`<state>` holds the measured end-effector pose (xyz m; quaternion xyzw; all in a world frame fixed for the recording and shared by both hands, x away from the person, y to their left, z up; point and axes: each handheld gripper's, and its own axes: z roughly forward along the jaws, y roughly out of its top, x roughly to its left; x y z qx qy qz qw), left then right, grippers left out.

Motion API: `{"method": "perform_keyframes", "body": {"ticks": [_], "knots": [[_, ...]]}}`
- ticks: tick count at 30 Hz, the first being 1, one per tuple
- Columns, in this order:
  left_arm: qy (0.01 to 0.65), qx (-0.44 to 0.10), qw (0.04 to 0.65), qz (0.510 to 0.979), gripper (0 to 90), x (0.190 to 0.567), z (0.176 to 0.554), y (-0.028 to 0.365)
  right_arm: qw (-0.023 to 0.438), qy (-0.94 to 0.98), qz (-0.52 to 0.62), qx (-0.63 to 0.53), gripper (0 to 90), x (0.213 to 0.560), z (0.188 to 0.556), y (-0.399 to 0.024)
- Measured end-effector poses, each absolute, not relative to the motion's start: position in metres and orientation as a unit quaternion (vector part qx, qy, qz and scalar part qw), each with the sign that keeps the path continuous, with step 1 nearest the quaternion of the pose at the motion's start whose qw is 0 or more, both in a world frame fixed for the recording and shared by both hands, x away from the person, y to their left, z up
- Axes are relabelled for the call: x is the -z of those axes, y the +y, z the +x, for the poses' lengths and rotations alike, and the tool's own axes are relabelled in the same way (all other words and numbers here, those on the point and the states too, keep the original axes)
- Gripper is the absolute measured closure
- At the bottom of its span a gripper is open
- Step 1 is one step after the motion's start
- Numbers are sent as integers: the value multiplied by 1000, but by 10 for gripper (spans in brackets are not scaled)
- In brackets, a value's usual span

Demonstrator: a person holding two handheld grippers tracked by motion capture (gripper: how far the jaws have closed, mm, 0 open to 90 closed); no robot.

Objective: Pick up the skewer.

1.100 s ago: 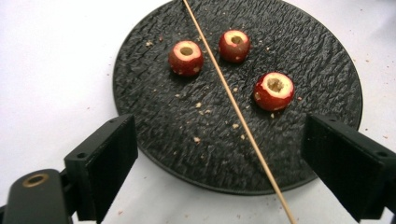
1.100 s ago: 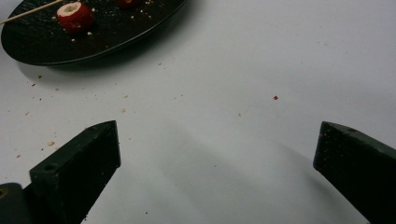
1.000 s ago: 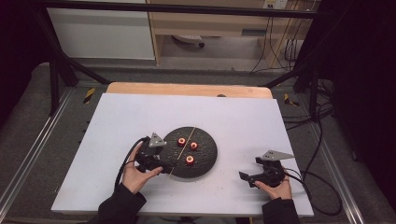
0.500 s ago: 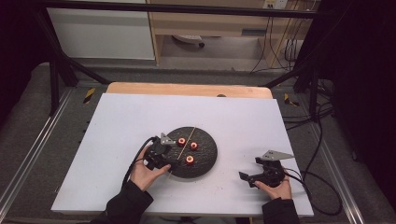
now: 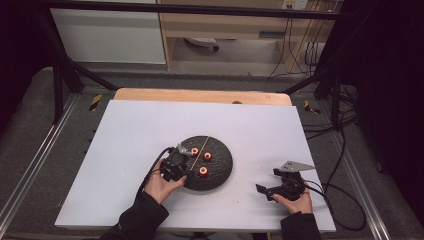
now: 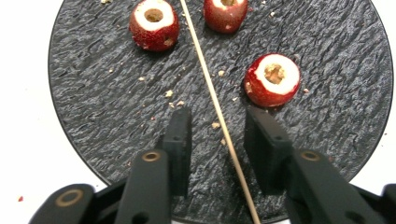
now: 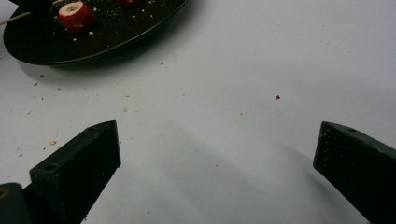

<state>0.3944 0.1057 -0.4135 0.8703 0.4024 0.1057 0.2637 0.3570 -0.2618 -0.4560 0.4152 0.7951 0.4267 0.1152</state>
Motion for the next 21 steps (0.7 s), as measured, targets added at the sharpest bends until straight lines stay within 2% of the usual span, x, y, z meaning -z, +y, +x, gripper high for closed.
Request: {"method": "perform_keyframes", "body": {"ticks": [8,21], "knots": [[414,-118,241,870,740,414,394,97,115,795,414,-427,13,456,357,-262],[442,-123,237,857,841,414,393,92,111,796,415,-426,12,456,357,-262]]}}
